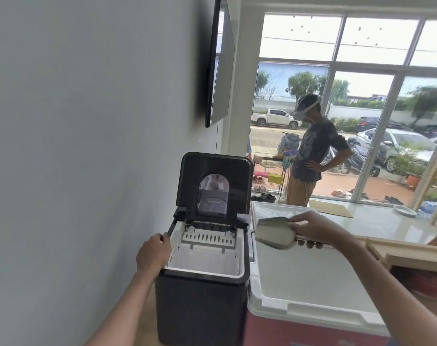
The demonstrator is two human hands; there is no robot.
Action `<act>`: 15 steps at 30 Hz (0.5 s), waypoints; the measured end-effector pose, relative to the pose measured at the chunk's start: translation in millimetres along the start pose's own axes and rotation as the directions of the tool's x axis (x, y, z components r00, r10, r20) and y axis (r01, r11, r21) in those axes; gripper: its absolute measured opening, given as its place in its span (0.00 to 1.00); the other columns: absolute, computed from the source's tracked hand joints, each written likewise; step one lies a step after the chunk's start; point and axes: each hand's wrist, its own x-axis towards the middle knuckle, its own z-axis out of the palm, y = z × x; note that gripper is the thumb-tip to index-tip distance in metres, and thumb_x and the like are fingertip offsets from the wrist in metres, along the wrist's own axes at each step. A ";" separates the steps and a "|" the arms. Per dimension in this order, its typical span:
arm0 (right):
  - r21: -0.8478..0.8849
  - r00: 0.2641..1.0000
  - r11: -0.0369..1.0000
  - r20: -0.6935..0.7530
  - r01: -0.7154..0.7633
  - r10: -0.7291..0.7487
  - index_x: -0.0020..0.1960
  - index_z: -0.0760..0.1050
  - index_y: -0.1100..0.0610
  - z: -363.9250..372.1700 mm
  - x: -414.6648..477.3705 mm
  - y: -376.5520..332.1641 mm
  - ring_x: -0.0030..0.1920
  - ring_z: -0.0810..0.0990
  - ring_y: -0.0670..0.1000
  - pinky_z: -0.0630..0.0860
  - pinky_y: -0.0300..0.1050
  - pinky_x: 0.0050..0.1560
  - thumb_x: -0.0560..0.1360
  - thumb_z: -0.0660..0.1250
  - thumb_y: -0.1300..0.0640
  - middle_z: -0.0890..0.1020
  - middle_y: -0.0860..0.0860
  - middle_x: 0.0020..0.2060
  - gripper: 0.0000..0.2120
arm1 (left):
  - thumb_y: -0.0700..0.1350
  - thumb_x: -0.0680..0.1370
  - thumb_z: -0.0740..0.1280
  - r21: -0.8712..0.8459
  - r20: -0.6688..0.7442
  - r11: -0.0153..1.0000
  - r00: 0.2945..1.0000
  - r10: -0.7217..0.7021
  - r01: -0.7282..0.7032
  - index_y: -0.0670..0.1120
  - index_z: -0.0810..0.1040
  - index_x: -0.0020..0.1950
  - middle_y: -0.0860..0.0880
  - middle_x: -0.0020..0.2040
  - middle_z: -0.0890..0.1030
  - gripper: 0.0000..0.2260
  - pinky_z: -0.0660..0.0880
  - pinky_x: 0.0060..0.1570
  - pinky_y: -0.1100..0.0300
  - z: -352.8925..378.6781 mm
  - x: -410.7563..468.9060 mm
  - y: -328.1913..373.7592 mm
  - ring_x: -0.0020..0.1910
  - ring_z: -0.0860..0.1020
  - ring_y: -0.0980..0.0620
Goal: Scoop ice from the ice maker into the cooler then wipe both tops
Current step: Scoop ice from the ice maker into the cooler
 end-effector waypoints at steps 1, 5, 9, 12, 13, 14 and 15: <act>0.058 1.000 0.998 -0.002 0.029 -0.029 0.55 0.81 0.51 2.4 -0.7 -11.2 0.23 0.74 0.48 0.68 0.37 0.22 0.81 0.61 0.53 0.80 0.50 0.27 0.10 | 0.52 0.82 0.53 0.001 0.001 1.000 1.000 0.006 -0.006 0.44 0.79 0.46 0.43 0.44 0.81 0.19 0.72 0.43 0.54 0.4 0.3 -0.3 0.42 0.76 0.41; 0.104 0.986 0.990 0.125 0.099 -0.112 0.57 0.79 0.53 35.2 1.1 -61.6 0.24 0.78 0.46 0.73 0.37 0.24 0.82 0.60 0.53 0.82 0.51 0.31 0.11 | 0.52 0.82 0.52 -0.005 -0.004 1.000 1.000 0.006 -0.006 0.44 0.78 0.44 0.44 0.43 0.81 0.19 0.74 0.44 0.53 1.0 -0.2 -0.5 0.42 0.77 0.41; 0.131 0.959 0.990 0.268 0.051 -0.085 0.50 0.78 0.64 101.1 15.6 -99.0 0.23 0.78 0.49 0.72 0.37 0.20 0.81 0.57 0.59 0.80 0.55 0.29 0.13 | 0.52 0.82 0.52 -0.016 0.004 1.000 1.000 0.000 0.000 0.45 0.78 0.45 0.44 0.42 0.82 0.19 0.74 0.43 0.53 1.7 -1.8 0.4 0.43 0.78 0.41; 0.069 0.945 0.998 0.328 -0.012 -0.011 0.49 0.76 0.66 151.6 32.5 -112.6 0.20 0.78 0.49 0.71 0.37 0.20 0.79 0.55 0.64 0.80 0.55 0.23 0.12 | 0.53 0.82 0.52 -0.019 -0.001 1.000 1.000 -0.003 0.003 0.45 0.78 0.44 0.44 0.42 0.82 0.19 0.74 0.44 0.53 2.3 -1.4 -0.2 0.41 0.77 0.42; 0.043 0.940 0.999 0.341 -0.018 0.002 0.51 0.76 0.67 165.4 37.2 -116.3 0.24 0.81 0.50 0.73 0.38 0.23 0.79 0.55 0.64 0.83 0.57 0.28 0.11 | 0.53 0.82 0.53 -0.019 -0.004 1.000 1.000 -0.007 0.007 0.45 0.78 0.43 0.44 0.42 0.82 0.19 0.73 0.43 0.53 1.5 -0.7 -0.3 0.41 0.76 0.42; -0.002 0.937 1.000 0.348 -0.008 0.008 0.55 0.76 0.67 178.3 42.8 -118.1 0.33 0.84 0.53 0.75 0.40 0.29 0.79 0.56 0.64 0.86 0.59 0.38 0.12 | 0.53 0.82 0.53 -0.019 -0.010 1.000 1.000 -0.010 0.009 0.45 0.78 0.43 0.44 0.42 0.82 0.19 0.72 0.43 0.54 1.0 0.5 -0.4 0.40 0.75 0.43; -0.069 0.938 0.997 0.347 0.016 0.009 0.59 0.76 0.67 190.0 48.1 -117.7 0.45 0.85 0.55 0.76 0.43 0.37 0.80 0.57 0.62 0.85 0.60 0.50 0.14 | 0.52 0.82 0.53 -0.018 -0.015 1.000 1.000 -0.012 0.012 0.45 0.78 0.43 0.44 0.42 0.82 0.19 0.72 0.42 0.54 1.4 2.1 -0.9 0.40 0.75 0.43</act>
